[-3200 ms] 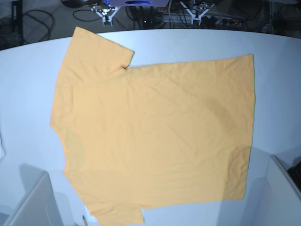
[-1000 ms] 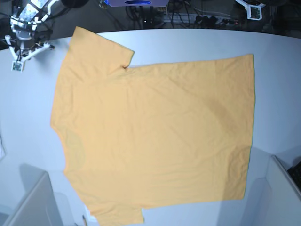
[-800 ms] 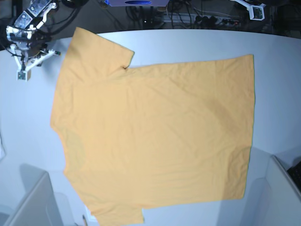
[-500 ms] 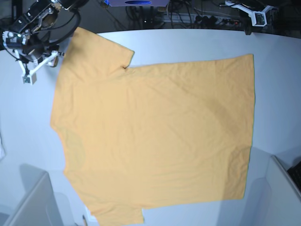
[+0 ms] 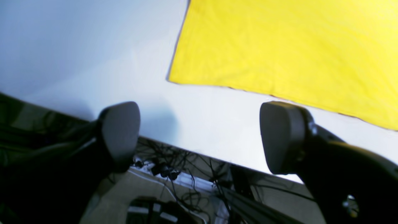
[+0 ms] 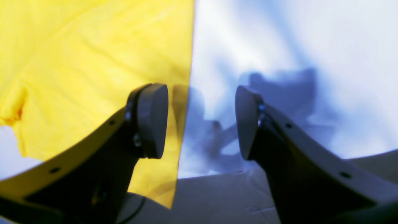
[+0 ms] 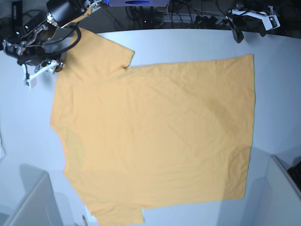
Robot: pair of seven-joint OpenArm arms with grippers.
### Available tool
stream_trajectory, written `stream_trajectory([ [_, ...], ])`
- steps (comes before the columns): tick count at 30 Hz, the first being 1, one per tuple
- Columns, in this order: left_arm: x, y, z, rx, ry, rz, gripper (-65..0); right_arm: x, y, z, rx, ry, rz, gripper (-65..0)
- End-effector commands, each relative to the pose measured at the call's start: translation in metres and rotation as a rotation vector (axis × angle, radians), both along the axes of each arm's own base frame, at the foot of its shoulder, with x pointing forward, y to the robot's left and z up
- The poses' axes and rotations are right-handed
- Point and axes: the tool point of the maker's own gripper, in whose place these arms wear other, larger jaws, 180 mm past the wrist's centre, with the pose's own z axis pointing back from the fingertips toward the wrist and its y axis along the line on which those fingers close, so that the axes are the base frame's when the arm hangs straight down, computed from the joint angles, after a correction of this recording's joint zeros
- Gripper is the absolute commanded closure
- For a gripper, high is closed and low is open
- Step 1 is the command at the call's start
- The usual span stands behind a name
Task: Fold the T-shirt properly
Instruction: 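Move both grippers toward the shirt's shoulder corners, then grasp the shoulder corners with both grippers and pull them taut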
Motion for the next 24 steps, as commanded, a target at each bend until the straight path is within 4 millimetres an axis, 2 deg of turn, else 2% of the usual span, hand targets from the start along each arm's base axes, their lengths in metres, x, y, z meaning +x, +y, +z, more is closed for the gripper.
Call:
stream_trajectory([
  [1, 0.002, 0.01, 0.011, 0.031, -0.03, 0.004, -56.9, 0.005, -0.003, 0.003, -0.005, -0.022, 0.003, -32.9],
  [6, 0.014, 0.025, 0.029, 0.052, -0.098, -0.022, -56.9, 0.001, 0.007, -0.009, 0.044, 0.009, 0.012, -32.7],
  [9, 0.016, 0.042, 0.038, 0.022, -0.153, 0.047, -56.9, -0.004, 0.015, -0.019, 0.08, 0.035, 0.015, -32.7],
  [14, 0.024, 0.04, 0.044, -0.056, -0.217, 0.062, -56.9, -0.014, 0.024, -0.024, 0.134, 0.022, 0.019, -32.7],
  [18, 0.032, 0.031, 0.028, -0.11, -0.139, 0.037, -56.9, -0.013, 0.043, -0.024, 0.177, 0.004, 0.082, -32.6],
  [20, 0.034, 0.037, 0.025, -0.111, -0.109, 0.045, -56.9, -0.015, 0.05, -0.027, 0.179, 0.019, 0.112, -32.6],
  [24, 0.037, 0.044, 0.025, -0.124, -0.111, 0.091, -56.9, -0.018, 0.047, -0.027, 0.181, 0.02, 0.095, -32.6],
])
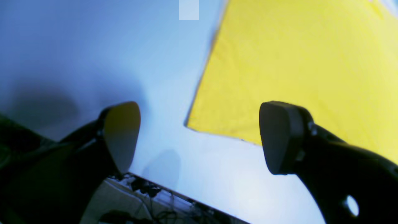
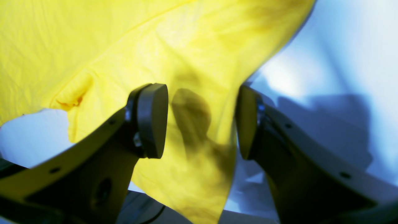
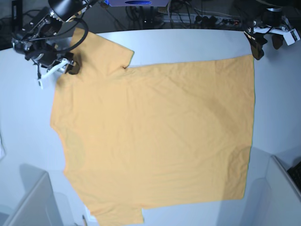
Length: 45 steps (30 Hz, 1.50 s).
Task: Fold the T-shirt properly
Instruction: 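Grasp the shoulder corners with both grippers and pull them taut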
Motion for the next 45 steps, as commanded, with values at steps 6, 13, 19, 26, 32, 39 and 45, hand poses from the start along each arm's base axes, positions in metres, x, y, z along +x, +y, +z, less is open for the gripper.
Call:
stream_trajectory([
  [6, 0.006, 0.006, 0.012, -0.001, -0.013, -0.032, -56.9, -0.026, -0.006, -0.012, -0.027, 0.122, 0.012, -32.4],
  [13, 0.0, 0.02, 0.016, 0.005, 0.017, -0.012, -56.9, -0.028, -0.004, -0.013, -0.024, 0.129, 0.018, -11.4],
  [19, 0.003, 0.007, 0.005, -0.03, 0.032, -0.05, -56.9, -0.031, -0.005, -0.014, -0.027, 0.136, 0.019, 0.0],
  [26, 0.002, 0.001, -0.037, -0.148, 0.075, -0.022, -56.9, -0.032, -0.006, -0.014, -0.03, 0.138, 0.019, 0.0],
  [32, 0.014, -0.012, -0.064, -0.231, 0.085, -0.03, -56.9, -0.035, -0.007, -0.015, -0.031, 0.145, 0.019, 0.0],
  [39, 0.02, -0.024, -0.084, -0.293, 0.11, -0.05, -56.9, -0.039, -0.008, -0.016, -0.031, 0.153, 0.011, 0.0],
  [45, 0.027, -0.036, -0.094, -0.357, 0.174, -0.092, -56.9, -0.039, -0.008, -0.016, -0.031, 0.153, 0.01, 0.0],
])
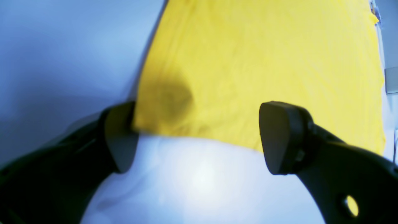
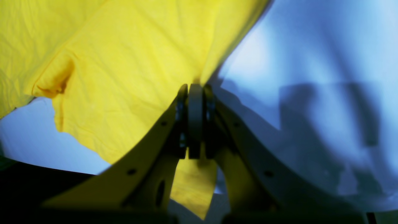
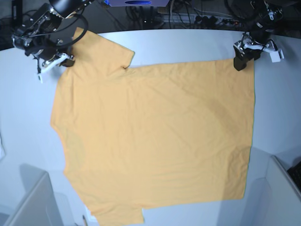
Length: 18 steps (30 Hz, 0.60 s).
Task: Fold the T-shirt properly
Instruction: 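Grasp the shoulder corners with both grippers and pull them taut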
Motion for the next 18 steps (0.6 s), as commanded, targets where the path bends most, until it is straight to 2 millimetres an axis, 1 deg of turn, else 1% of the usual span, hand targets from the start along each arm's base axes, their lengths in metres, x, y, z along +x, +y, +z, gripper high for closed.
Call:
stream_trajectory([
  [1, -0.014, -0.007, -0.015, -0.021, 0.088, -0.021, -56.9, -0.021, -0.005, -0.009, -0.029, 0.106, 0.021, 0.0],
  [5, -0.007, -0.008, -0.022, -0.046, 0.086, -0.009, -56.3, -0.021, -0.005, -0.009, -0.029, 0.106, 0.021, 0.0],
  [6, -0.007, -0.008, -0.023, -0.049, 0.086, -0.007, -54.3, -0.021, -0.005, -0.009, -0.029, 0.106, 0.021, 0.0],
  [7, -0.006, -0.008, -0.023, -0.051, 0.086, -0.006, -50.2, -0.021, -0.005, -0.009, -0.029, 0.106, 0.021, 0.0],
  [8, -0.007, -0.008, -0.024, -0.054, 0.088, -0.004, -44.3, -0.021, -0.005, -0.009, -0.029, 0.106, 0.021, 0.0],
  [10, -0.007, -0.01, -0.027, -0.062, 0.093, -0.006, -29.5, -0.021, -0.005, -0.009, -0.029, 0.106, 0.021, 0.0],
  [13, -0.006, -0.011, -0.027, -0.062, 0.093, -0.009, -11.4, -0.021, -0.003, -0.009, -0.028, 0.106, 0.024, 0.0],
  [14, -0.006, -0.011, -0.027, -0.062, 0.093, -0.009, -6.9, -0.021, -0.003, -0.009, -0.028, 0.106, 0.024, 0.0],
  [16, -0.005, -0.011, -0.026, -0.058, 0.09, -0.012, 0.0, -0.021, -0.004, -0.009, -0.028, 0.106, 0.021, 0.0],
  [18, -0.004, -0.01, -0.024, -0.052, 0.087, -0.016, 0.0, -0.021, -0.004, -0.009, -0.028, 0.106, 0.021, 0.0],
])
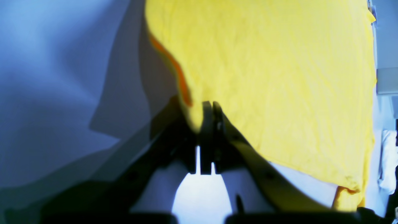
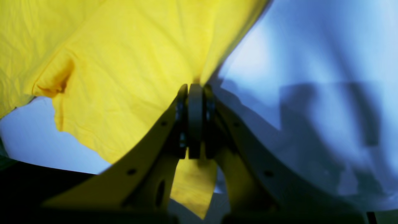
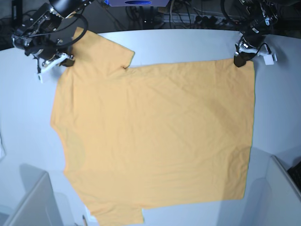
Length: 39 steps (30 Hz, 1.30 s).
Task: Fold the T-shirt properly
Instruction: 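Grasp the shoulder corners with both grippers and pull them taut, then lift the shoulder edge with both grippers and drag it outward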
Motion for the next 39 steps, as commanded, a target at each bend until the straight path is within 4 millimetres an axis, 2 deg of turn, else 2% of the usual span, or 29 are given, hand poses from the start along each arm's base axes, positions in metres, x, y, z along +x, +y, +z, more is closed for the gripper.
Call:
stream_trajectory([
  [1, -0.01, 0.002, -0.006, 0.019, 0.059, -0.021, 0.0, -0.021, -0.005, -0.008, -0.03, 0.102, 0.019, 0.0],
  [8, -0.008, 0.019, 0.004, 0.072, 0.058, -0.046, 0.0, -0.02, -0.006, -0.007, -0.035, 0.099, 0.019, 0.0],
  [14, -0.006, 0.021, 0.02, 0.12, 0.033, -0.075, 0.0, -0.026, -0.007, -0.008, -0.039, 0.108, 0.017, 0.0],
  [24, -0.014, 0.02, 0.026, 0.144, 0.042, -0.093, 0.0, -0.041, -0.024, 0.015, -0.16, 0.091, 0.027, 0.0],
  [28, -0.01, 0.018, 0.038, 0.171, 0.019, -0.112, 0.0, -0.031, -0.029, 0.029, -0.206, 0.05, 0.031, 0.0],
  [36, 0.008, 0.009, 0.081, 0.262, -0.08, -0.173, 0.0, 0.0, -0.039, 0.063, -0.295, -0.064, 0.028, 0.0],
  [39, 0.013, 0.004, 0.089, 0.273, -0.094, -0.195, 0.0, 0.015, -0.032, 0.07, -0.304, -0.101, 0.067, 0.0],
])
